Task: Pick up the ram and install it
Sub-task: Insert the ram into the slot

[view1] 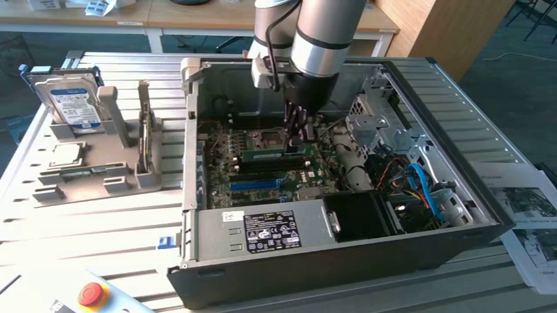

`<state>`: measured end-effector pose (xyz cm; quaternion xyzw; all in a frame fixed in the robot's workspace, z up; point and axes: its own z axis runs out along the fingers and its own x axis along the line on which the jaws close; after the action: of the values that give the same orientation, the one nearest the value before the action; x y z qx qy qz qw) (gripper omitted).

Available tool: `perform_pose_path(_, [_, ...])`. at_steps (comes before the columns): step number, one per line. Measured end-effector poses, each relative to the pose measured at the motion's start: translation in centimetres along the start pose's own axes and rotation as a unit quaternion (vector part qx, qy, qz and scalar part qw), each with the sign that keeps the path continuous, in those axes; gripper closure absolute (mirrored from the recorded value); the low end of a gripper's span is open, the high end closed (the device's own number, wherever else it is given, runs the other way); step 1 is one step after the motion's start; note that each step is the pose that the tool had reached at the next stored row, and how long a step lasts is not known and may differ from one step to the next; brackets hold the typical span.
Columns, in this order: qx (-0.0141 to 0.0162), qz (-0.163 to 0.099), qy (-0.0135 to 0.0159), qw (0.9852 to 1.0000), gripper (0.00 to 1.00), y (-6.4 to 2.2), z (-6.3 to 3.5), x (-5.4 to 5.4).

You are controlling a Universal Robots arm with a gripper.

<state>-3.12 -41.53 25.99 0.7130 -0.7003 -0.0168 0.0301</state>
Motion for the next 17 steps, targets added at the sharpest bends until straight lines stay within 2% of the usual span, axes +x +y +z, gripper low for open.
perform_pose_path(6, [0.0002, 0.0, 0.0, 1.0, 0.88, -0.03, 0.47, -0.01])
perform_pose_path(12, [0.0002, 0.001, 0.0, 1.0, 0.88, -0.03, 0.52, -0.01])
perform_pose_path(17, [-0.0001, 0.013, -0.0008, 0.9999, 0.88, -0.03, 0.56, -0.01])
